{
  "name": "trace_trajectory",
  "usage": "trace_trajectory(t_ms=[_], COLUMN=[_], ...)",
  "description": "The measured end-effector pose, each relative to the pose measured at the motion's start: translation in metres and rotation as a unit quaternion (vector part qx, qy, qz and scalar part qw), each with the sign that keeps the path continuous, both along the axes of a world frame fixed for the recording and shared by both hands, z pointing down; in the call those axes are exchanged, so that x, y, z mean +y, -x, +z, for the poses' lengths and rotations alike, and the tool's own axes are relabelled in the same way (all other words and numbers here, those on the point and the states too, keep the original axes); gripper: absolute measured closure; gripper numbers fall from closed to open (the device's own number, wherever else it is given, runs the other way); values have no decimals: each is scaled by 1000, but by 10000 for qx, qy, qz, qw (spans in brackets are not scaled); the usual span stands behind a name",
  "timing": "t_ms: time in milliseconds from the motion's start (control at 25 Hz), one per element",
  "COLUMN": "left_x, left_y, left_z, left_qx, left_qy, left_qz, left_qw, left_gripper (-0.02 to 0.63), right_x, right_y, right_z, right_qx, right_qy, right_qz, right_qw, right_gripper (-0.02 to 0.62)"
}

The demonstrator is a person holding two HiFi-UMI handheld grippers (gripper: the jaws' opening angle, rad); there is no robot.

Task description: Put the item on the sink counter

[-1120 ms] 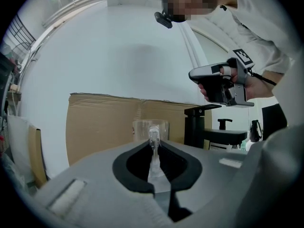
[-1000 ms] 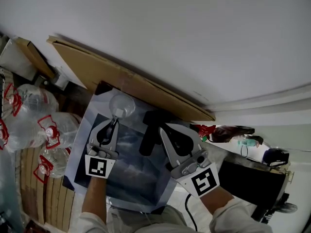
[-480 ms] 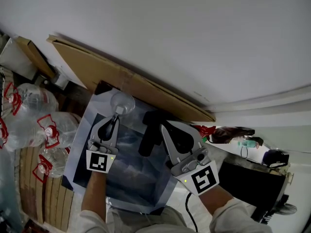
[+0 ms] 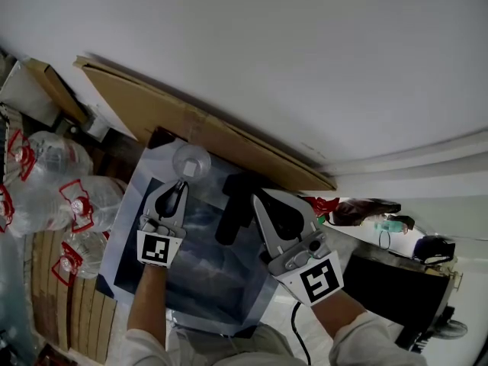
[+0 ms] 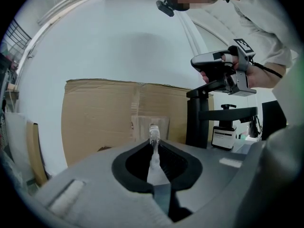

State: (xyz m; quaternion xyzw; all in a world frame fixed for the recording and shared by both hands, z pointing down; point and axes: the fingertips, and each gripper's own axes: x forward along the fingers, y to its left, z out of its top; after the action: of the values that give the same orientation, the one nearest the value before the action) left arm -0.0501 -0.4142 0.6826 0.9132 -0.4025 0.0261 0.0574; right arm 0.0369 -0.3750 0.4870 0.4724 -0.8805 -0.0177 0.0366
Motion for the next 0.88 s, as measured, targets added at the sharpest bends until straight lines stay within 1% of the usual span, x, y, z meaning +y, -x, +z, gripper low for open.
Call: trace_trajectory(t_ms=[560, 600, 680, 720, 800, 880], left_x=[4, 5, 6, 7, 7, 6], left_y=[-2, -3, -4, -4, -2, -2], left_z=[2, 2, 4, 6, 8, 5], left_qx=[-127, -137, -146, -151, -178, -209], left_qy=[33, 50, 97, 108, 105, 89], left_qz=[69, 101, 121, 107, 78, 66], left_qw=[9999, 9998, 9998, 9998, 9998, 9997], left_gripper=[571, 547, 473, 450, 440, 402], right_x=[5, 5, 5, 5, 5, 6], right_y=[-1, -1, -1, -1, 0, 0], right_z=[-3, -3, -5, -6, -7, -7], right_qx=[-33, -32, -28, -27, -25, -27], right_qy=[-18, -21, -36, -45, -50, -51], right_qz=[-14, -17, -19, -19, -25, -27], right_qw=[10000, 10000, 10000, 10000, 10000, 10000], right_gripper=[591, 591, 591, 591, 591, 591])
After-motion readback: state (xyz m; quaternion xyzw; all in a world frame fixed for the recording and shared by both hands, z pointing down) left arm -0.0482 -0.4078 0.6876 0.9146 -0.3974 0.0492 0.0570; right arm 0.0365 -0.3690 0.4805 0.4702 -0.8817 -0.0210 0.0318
